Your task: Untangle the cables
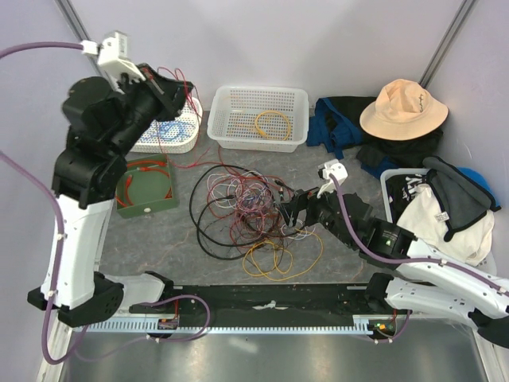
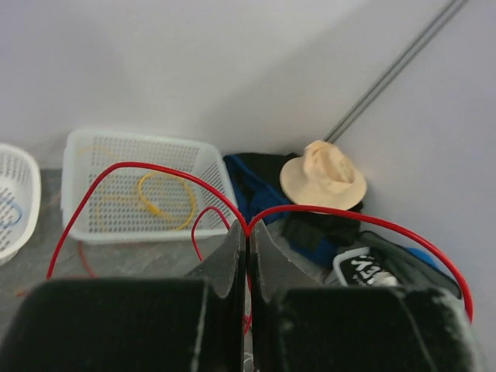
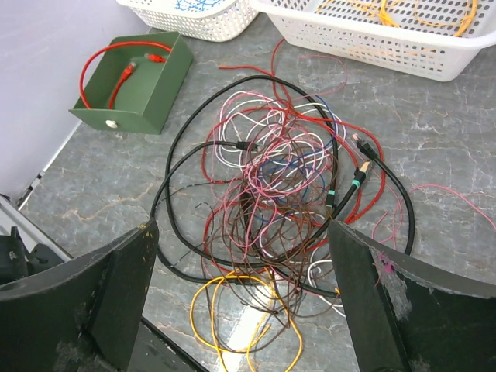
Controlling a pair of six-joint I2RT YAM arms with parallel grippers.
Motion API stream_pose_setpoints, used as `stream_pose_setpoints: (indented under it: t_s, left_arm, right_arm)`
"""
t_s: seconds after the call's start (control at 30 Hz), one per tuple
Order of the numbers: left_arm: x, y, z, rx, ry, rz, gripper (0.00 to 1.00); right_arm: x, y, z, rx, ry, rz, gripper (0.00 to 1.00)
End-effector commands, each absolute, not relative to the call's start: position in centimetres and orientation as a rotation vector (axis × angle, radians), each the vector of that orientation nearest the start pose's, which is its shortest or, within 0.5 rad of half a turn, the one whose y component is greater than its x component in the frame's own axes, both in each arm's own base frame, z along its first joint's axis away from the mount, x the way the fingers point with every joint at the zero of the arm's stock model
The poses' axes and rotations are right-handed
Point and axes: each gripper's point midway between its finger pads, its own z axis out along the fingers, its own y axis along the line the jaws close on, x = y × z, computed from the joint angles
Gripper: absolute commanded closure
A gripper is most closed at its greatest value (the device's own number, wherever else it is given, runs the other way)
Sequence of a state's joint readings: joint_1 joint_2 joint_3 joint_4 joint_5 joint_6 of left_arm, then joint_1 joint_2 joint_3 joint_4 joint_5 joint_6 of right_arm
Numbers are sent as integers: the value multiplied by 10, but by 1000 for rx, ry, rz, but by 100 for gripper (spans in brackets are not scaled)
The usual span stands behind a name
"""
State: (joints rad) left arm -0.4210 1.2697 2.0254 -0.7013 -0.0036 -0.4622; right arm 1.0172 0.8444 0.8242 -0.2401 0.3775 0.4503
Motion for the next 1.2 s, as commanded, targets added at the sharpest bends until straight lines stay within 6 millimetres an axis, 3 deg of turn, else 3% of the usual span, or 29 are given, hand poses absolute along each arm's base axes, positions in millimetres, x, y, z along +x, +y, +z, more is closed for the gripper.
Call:
stream_pose_setpoints:
  t_s: [0.0, 0.13, 0.17, 0.2, 0.27, 0.3, 0.37, 0.63, 0.87, 1.07, 1.17]
  left_arm:
    - [329, -137, 484, -134, 1715, -527, 98]
    - [349, -121, 436, -206, 1803, -430, 98]
    - [353, -110, 428, -249, 1810, -413, 98]
    - [358, -104, 405, -277, 1852, -383, 98]
    - [363, -80, 395, -366, 1836, -342, 98]
    - [365, -70, 378, -401, 1855, -314, 98]
    - [367, -45, 376, -478, 1806, -280, 98]
    - [369, 45, 318, -796, 1788, -124, 98]
    - [371, 70, 263, -892, 1841, -117, 98]
    - [379, 69, 220, -933, 1898, -155, 98]
    - [385, 68, 212, -933, 1903, -167, 98]
  right_arm:
    - [204, 243, 275, -214, 1809, 748, 2]
    - [202, 239, 268, -207, 1820, 741, 2]
    - [202, 238, 268, -206, 1818, 742, 2]
    - [202, 237, 268, -205, 1819, 743, 2]
    - [201, 237, 264, -209, 1828, 736, 2]
    - [201, 237, 263, -209, 1827, 738, 2]
    - [201, 238, 258, -212, 1838, 734, 2]
    - [200, 241, 241, -233, 1869, 725, 2]
    - [203, 240, 235, -245, 1876, 693, 2]
    - [205, 241, 228, -254, 1890, 671, 2]
    - [206, 241, 224, -254, 1896, 658, 2]
